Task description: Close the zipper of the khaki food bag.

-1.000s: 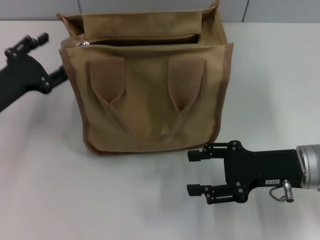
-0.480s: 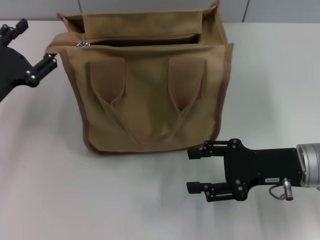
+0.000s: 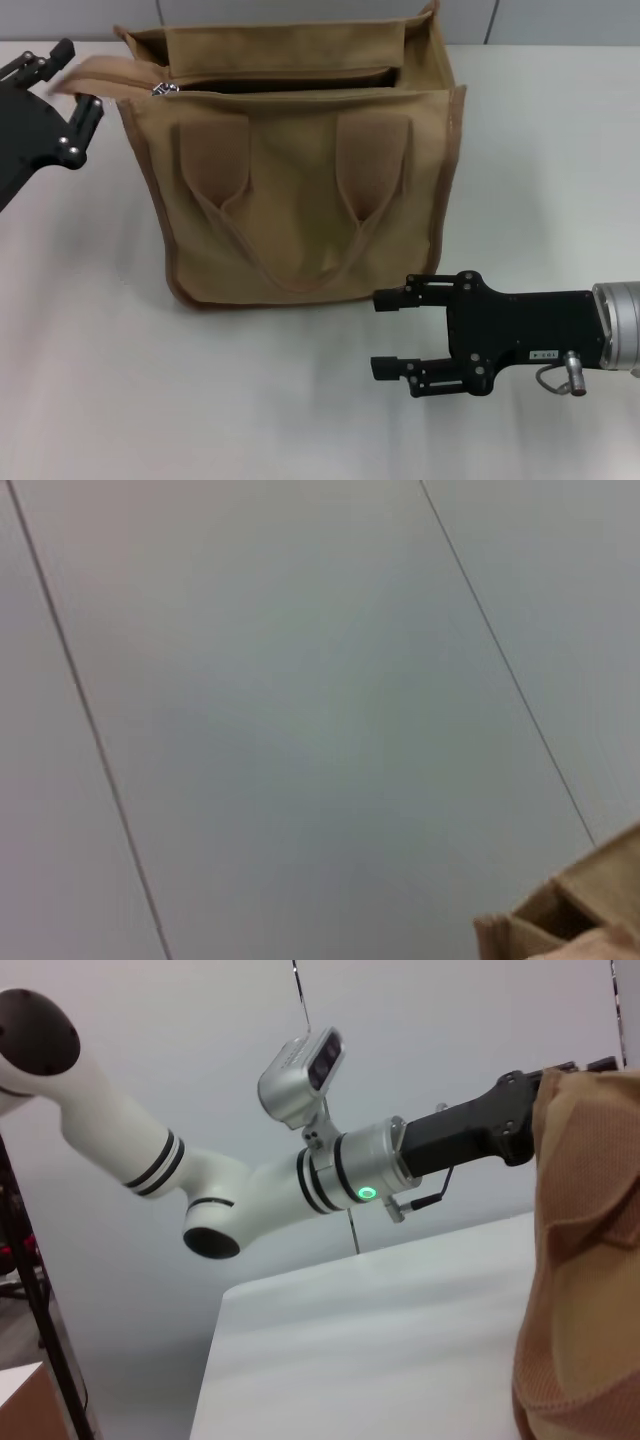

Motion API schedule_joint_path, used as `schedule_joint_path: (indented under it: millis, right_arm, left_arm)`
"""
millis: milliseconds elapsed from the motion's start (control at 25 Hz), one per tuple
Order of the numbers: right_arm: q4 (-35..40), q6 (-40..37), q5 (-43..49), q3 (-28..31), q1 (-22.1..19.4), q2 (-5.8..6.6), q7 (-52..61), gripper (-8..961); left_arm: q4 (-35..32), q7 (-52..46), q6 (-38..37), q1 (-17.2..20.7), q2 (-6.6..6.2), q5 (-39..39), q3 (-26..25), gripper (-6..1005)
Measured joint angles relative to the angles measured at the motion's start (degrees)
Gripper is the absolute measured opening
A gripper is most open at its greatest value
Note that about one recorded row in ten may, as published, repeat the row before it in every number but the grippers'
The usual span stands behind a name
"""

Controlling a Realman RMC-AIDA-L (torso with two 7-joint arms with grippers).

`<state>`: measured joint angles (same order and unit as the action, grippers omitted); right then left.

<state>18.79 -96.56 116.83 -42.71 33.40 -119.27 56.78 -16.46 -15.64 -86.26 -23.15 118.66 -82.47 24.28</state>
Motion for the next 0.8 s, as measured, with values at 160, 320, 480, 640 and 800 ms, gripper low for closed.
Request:
schedule_joint_path:
  millis: [160,320,480,640,800]
  right_arm:
    - [-0.4,-1.1,-2.3,0.0,0.0,-0.03,0.0,728]
    - [-1.3,-6.3,-8.2,0.0,-0.2,-0.08,1.0,728]
    - [-1.3,-9.6,-13.2,0.0,0.1,-0.07,5.6,728]
    - [-0.7,-10.9,-20.2,-0.2,2.9,-0.01,17.5,728]
    - [-0.2,-11.0,-22.1,-0.2,6.3,0.06,24.9,728]
  left_arm:
    - [0.2,-0.1,-1.8,0.5,-0.04,0.3,0.0,296]
    - [1.7,-0.1,-2.2,0.7,-0.03,0.9,0.0,182]
    - [3.4,-0.2,-2.7,0.6,-0.01,1.4,0.0,117]
    - [4.6,-2.0,-4.7,0.2,0.07,2.1,-0.1,52]
    - [4.9,-3.9,-6.6,0.0,0.14,3.7,-0.1,19]
